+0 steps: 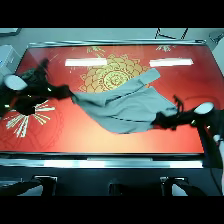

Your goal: Fold the clothes and pants, and hang the long-sleeved shirts on hangers.

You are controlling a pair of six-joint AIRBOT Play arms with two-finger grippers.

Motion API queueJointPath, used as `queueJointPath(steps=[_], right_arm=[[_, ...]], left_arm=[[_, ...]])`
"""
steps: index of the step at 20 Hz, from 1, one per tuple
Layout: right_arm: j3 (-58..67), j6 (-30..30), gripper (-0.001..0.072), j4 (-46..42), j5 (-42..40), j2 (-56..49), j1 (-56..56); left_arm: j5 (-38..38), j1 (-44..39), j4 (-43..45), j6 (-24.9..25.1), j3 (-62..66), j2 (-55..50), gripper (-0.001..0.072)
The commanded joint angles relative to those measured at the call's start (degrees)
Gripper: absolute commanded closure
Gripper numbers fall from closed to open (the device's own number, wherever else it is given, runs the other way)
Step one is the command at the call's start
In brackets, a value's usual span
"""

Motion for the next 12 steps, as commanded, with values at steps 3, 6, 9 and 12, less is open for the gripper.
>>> queueJointPath(steps=[3, 6, 9, 12], right_arm=[[43.56, 2.23, 0.0673, -13.88, -13.7, 11.47, 0.68], [54.53, 7.41, 0.0673, -17.81, -19.37, 17.7, 0.68], [55.1, 8.02, 0.0673, -17.79, -19.67, 22.45, 0.68], [55.1, 10.23, 0.0673, -17.59, -23.85, 23.19, 0.68]], left_arm=[[15.61, 5.73, 0.07, 1.11, 23.98, 16.04, 0.0683], [20.35, 6.71, 0.07, 0.76, 27.82, 25.88, 0.0683], [21.55, 6.71, 0.07, 0.79, 27.82, 32.33, 0.0683], [27.06, 6.71, 0.09, 0.81, 27.82, 34.75, 0.0683]])
